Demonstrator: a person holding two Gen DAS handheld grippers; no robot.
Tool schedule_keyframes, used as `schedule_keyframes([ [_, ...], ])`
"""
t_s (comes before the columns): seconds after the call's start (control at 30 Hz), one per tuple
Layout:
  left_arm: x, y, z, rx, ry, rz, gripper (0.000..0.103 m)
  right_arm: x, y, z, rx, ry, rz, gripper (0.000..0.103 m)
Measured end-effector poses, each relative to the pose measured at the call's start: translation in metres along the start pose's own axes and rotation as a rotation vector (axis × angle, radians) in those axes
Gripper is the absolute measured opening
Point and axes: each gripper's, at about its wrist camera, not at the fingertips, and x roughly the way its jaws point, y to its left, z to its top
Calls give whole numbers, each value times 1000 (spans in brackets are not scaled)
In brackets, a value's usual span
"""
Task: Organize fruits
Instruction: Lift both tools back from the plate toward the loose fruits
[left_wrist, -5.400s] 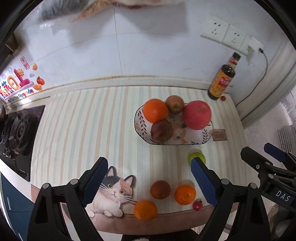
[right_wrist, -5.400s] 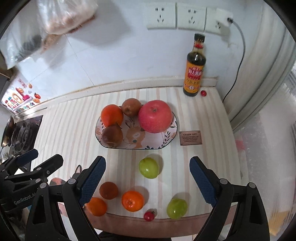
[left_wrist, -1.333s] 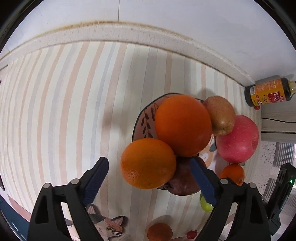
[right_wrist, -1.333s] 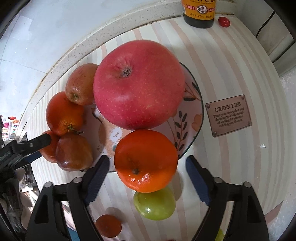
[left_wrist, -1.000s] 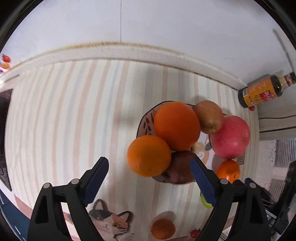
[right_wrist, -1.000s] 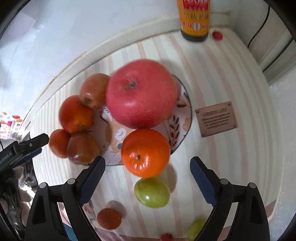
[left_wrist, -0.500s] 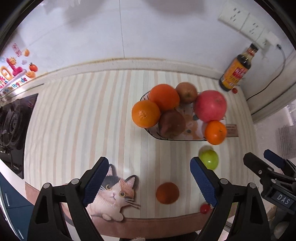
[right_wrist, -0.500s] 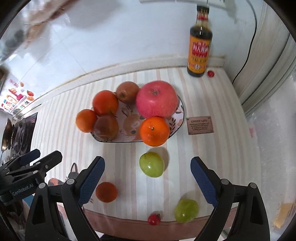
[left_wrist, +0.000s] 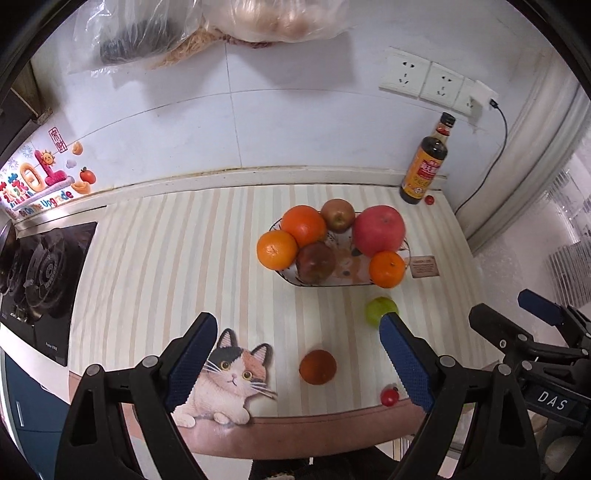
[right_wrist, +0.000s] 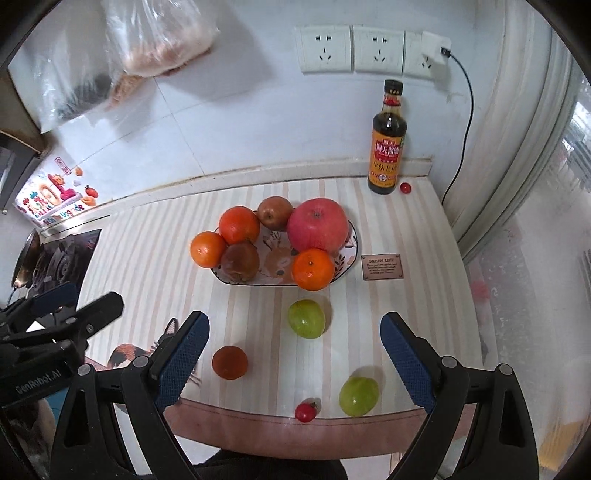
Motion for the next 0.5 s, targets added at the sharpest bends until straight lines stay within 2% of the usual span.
schedule_keyframes([
  [0.27, -11, -7, -10, -3, -4, -10, 90, -28, 2, -11, -2, -27, 12, 96],
  [0.5, -11, -8, -12, -8, 3, -14, 90, -30, -2, -16, 10, -24, 23, 96],
])
